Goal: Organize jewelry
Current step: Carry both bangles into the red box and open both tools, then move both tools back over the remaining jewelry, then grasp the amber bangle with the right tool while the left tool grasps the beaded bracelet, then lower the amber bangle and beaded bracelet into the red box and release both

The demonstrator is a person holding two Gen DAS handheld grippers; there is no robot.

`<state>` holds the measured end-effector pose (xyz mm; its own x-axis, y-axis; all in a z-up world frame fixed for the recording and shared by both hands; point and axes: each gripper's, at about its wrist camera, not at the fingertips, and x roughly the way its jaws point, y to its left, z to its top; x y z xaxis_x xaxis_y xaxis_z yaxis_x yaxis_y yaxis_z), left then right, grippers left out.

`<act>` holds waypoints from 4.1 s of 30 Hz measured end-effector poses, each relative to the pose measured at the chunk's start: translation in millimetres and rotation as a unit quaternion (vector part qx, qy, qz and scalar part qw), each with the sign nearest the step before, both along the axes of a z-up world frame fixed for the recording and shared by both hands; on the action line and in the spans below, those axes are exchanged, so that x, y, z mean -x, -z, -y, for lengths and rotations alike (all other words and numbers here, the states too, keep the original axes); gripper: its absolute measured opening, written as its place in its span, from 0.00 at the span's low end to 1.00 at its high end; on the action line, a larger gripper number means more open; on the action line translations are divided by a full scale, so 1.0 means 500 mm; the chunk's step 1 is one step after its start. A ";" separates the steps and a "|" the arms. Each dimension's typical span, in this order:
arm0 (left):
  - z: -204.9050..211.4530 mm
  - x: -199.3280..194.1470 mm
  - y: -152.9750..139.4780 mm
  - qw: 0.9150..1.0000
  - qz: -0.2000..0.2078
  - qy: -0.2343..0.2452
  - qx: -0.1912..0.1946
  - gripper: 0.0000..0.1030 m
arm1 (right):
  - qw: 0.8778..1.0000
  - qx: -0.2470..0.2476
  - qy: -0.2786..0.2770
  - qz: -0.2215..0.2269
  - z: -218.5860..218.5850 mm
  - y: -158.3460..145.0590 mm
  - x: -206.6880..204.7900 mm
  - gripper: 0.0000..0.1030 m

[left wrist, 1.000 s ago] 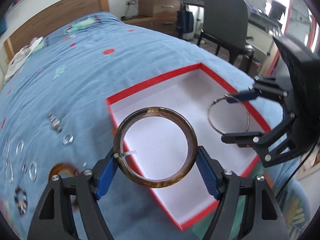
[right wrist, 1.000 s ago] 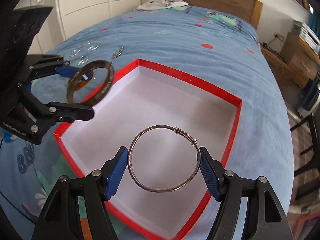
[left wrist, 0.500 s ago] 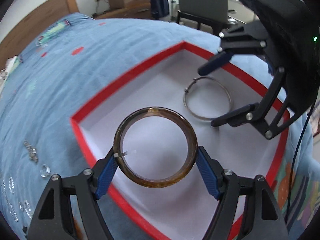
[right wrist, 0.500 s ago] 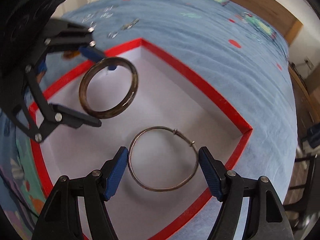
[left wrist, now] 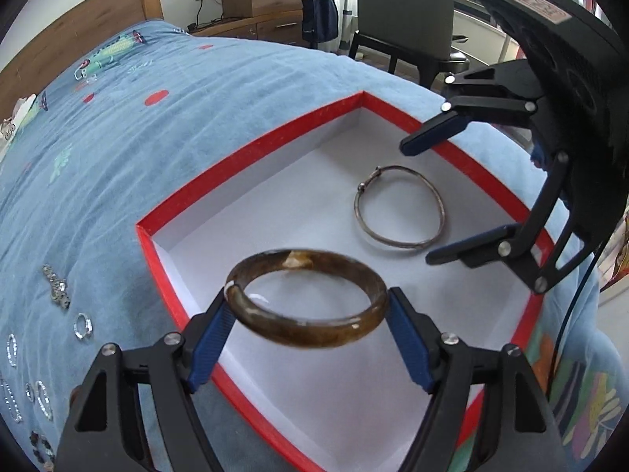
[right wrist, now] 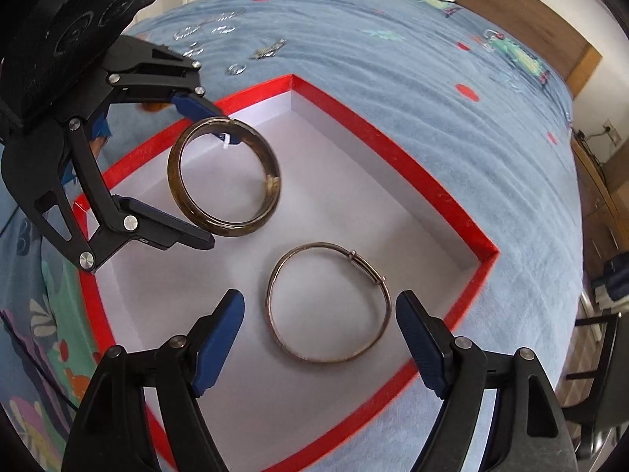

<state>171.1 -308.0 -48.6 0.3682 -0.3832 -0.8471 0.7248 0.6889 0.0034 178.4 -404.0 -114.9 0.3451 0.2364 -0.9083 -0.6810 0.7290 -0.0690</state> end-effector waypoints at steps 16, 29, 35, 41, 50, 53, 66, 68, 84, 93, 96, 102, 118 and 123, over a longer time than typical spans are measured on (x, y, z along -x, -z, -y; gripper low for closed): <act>-0.191 0.181 -0.165 0.995 0.029 -0.088 0.042 0.73 | 0.983 -0.084 0.150 0.065 0.010 -0.173 0.213 0.83; -0.638 0.345 -0.300 0.947 0.126 -0.292 0.040 0.73 | 0.967 -0.154 0.154 0.128 -0.170 -0.320 0.364 0.89; -0.779 0.378 -0.324 0.918 0.154 -0.363 0.039 0.73 | 0.964 -0.184 0.136 0.138 -0.268 -0.350 0.367 0.92; -0.827 0.348 -0.276 0.908 0.130 -0.396 0.045 0.73 | 0.964 -0.192 0.138 0.120 -0.349 -0.326 0.320 0.94; -0.777 0.211 -0.164 0.922 0.074 -0.379 0.042 0.73 | 0.966 -0.181 0.167 0.077 -0.418 -0.232 0.200 0.95; -0.751 0.148 -0.121 0.927 0.058 -0.369 0.033 0.73 | 0.967 -0.174 0.178 0.059 -0.434 -0.191 0.148 0.96; -0.718 -0.033 0.007 0.935 0.019 -0.354 0.020 0.73 | 0.965 -0.153 0.215 -0.005 -0.473 -0.029 -0.025 0.96; -0.712 -0.050 0.019 0.937 0.017 -0.348 0.017 0.73 | 0.965 -0.148 0.217 -0.015 -0.478 -0.009 -0.038 0.96; -0.712 -0.098 0.090 0.937 0.018 -0.349 0.009 0.72 | 0.966 -0.123 0.227 -0.011 -0.497 0.053 -0.058 0.77; -0.693 -0.065 0.070 0.938 0.022 -0.347 0.002 0.19 | 0.963 -0.142 0.229 -0.012 -0.492 0.031 -0.031 0.75; -0.689 -0.044 0.055 0.937 0.019 -0.348 0.003 0.13 | 0.961 -0.157 0.228 -0.013 -0.492 0.011 -0.010 0.75; -0.662 0.018 -0.003 0.938 0.030 -0.344 0.007 0.10 | 0.959 -0.177 0.222 0.009 -0.481 -0.059 0.047 0.75; -0.448 0.138 -0.186 0.960 0.052 -0.269 0.067 0.10 | 0.942 -0.193 0.263 0.080 -0.276 -0.231 0.196 0.75; -0.339 0.123 -0.203 0.970 0.048 -0.229 0.071 0.10 | 0.941 -0.177 0.275 0.086 -0.170 -0.239 0.203 0.75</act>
<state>109.6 -138.3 52.7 0.6024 -0.2709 -0.7509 0.3442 0.9369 -0.0619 77.1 -319.1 4.7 0.6383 0.2567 -0.7258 -0.1954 0.9659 0.1698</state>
